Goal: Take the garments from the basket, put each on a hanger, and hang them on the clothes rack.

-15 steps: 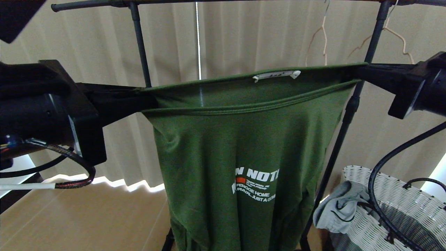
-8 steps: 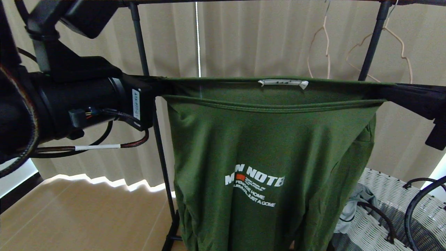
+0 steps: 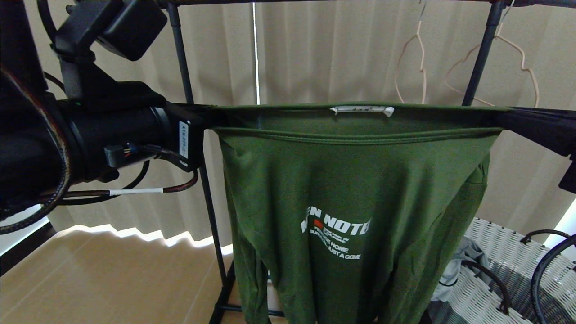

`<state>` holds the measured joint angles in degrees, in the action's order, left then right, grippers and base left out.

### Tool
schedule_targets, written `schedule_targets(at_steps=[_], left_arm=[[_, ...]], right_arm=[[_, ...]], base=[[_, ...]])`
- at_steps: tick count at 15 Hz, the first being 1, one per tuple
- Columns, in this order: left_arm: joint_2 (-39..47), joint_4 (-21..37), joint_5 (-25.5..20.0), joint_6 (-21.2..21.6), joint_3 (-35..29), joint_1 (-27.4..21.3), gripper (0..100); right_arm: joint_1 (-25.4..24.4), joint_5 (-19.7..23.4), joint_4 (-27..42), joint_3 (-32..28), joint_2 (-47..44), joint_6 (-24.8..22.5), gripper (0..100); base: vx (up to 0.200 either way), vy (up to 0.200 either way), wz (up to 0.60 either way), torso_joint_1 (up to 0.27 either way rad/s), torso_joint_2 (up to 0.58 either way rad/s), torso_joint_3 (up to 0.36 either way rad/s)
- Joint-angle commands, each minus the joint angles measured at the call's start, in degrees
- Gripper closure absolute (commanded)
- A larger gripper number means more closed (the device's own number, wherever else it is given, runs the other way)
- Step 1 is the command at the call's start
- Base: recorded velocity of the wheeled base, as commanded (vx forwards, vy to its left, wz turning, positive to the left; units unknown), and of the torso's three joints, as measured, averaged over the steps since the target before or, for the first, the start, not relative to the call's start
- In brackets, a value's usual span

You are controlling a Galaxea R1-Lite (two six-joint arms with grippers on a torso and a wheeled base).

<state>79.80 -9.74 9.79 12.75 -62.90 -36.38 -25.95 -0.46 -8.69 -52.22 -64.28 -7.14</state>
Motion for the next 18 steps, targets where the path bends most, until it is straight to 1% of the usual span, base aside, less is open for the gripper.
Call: schedule_targets(at_steps=[1,7,9,10,11,12,13,14,18], left_arm=[[-0.17,-0.02,-0.21,-0.01,0.06,-0.10,100],[-0.26,0.25,-0.12,-0.01,0.06,1.22,100],[-0.17,0.34,-0.12,0.08,0.15,2.54,100],[-0.08,0.51,0.05,0.08,0.68,4.38,100],[0.01,0.51,0.05,0.17,1.12,5.44,100],[0.01,0.51,0.05,0.17,2.17,7.37,100],[-0.08,0.51,0.05,0.17,2.79,8.16,100],[-0.17,0.51,0.05,0.17,3.40,8.95,100],[-1.05,0.34,-0.12,0.17,5.77,11.06,100]], right_arm=[[-0.06,0.20,0.25,0.02,0.12,-0.06,0],[-0.06,0.64,-0.54,0.63,0.47,0.02,0],[-0.15,0.90,-0.45,1.07,1.00,0.11,0],[-0.24,1.17,-0.54,3.18,1.79,0.20,0],[-0.24,1.87,-0.62,3.97,2.05,0.20,0],[-0.24,5.30,-0.62,4.15,2.76,0.20,0],[-0.24,7.06,-0.62,4.15,2.93,0.20,0],[-0.24,7.58,-0.62,3.97,2.93,0.20,0],[-0.06,7.14,-0.54,4.32,2.85,0.11,0]], base=[[0.000,0.000,0.00,0.000,0.00,0.000],[0.000,0.000,0.00,0.000,0.00,0.000],[0.000,0.000,0.00,0.000,0.00,0.000],[0.000,0.000,0.00,0.000,0.00,0.000],[0.000,0.000,0.00,0.000,0.00,0.000],[0.000,0.000,0.00,0.000,0.00,0.000],[0.000,0.000,0.00,0.000,0.00,0.000],[0.000,0.000,0.00,0.000,0.00,0.000],[0.000,0.000,0.00,0.000,0.00,0.000]])
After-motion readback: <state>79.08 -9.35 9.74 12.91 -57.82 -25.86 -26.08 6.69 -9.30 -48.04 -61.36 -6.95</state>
